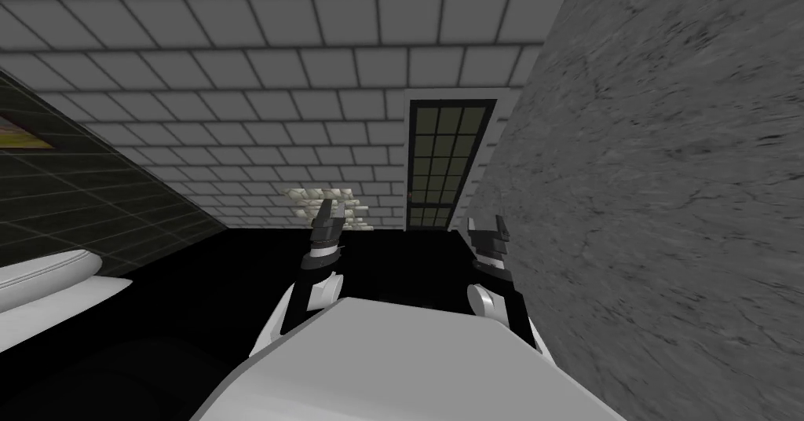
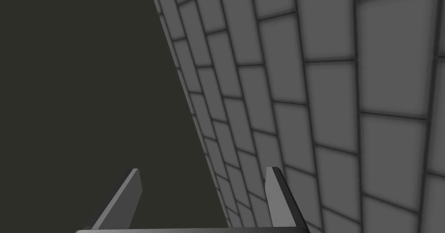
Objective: Pull the door open
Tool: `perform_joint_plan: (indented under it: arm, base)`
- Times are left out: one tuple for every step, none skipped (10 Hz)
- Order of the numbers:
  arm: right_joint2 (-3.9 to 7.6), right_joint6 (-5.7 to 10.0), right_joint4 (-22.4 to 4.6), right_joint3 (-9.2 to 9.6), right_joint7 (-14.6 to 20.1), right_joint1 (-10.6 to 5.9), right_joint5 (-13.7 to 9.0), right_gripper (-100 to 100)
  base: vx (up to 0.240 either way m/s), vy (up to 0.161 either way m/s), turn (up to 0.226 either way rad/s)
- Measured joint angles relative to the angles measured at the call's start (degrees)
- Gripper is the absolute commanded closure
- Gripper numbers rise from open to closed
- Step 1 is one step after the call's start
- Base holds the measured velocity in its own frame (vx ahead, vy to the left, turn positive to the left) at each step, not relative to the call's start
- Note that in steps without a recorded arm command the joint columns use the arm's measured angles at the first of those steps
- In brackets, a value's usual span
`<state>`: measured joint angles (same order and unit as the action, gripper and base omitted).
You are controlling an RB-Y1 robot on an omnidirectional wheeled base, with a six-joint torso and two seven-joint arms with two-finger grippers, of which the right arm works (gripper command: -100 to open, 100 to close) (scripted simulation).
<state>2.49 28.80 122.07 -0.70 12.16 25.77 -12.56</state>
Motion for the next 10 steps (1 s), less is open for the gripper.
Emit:
perform_joint_plan:
  arm:
    - [0.27, 0.47, -1.16, 0.06, 0.87, -0.20, -0.60, -100]
    - [0.45, 1.01, -2.31, 0.25, 1.70, -0.34, -1.14, -100]
    - [0.64, 1.39, -3.14, 0.40, 2.54, -0.35, -1.73, -100]
    - [0.86, 1.68, -4.12, 0.45, 3.38, -0.58, -2.34, -100]
    - [1.08, 2.07, -5.29, 0.52, 4.24, -0.85, -2.94, -100]
    - [1.33, 2.63, -6.56, 0.62, 5.19, -1.04, -3.58, -100]
    - [1.47, 3.01, -7.66, 0.71, 6.09, -1.28, -4.23, -100]
    - [1.77, 3.42, -8.97, 0.69, 7.09, -1.63, -4.94, -100]
    - [1.77, 3.74, -10.05, 0.88, 7.92, -1.92, -5.53, -100]
    - [1.92, 4.03, -11.31, 0.93, 8.77, -2.38, -6.20, -100]
  base:
    - [0.094, 0.002, 0.118]
    - [0.097, 0.013, 0.106]
    - [0.097, 0.009, 0.100]
    - [0.090, 0.006, 0.122]
    - [0.089, 0.003, 0.127]
    - [0.101, 0.008, 0.134]
    - [0.117, 0.005, 0.126]
    - [0.113, 0.003, 0.140]
    - [0.100, 0.014, 0.137]
    - [0.097, 0.010, 0.129]
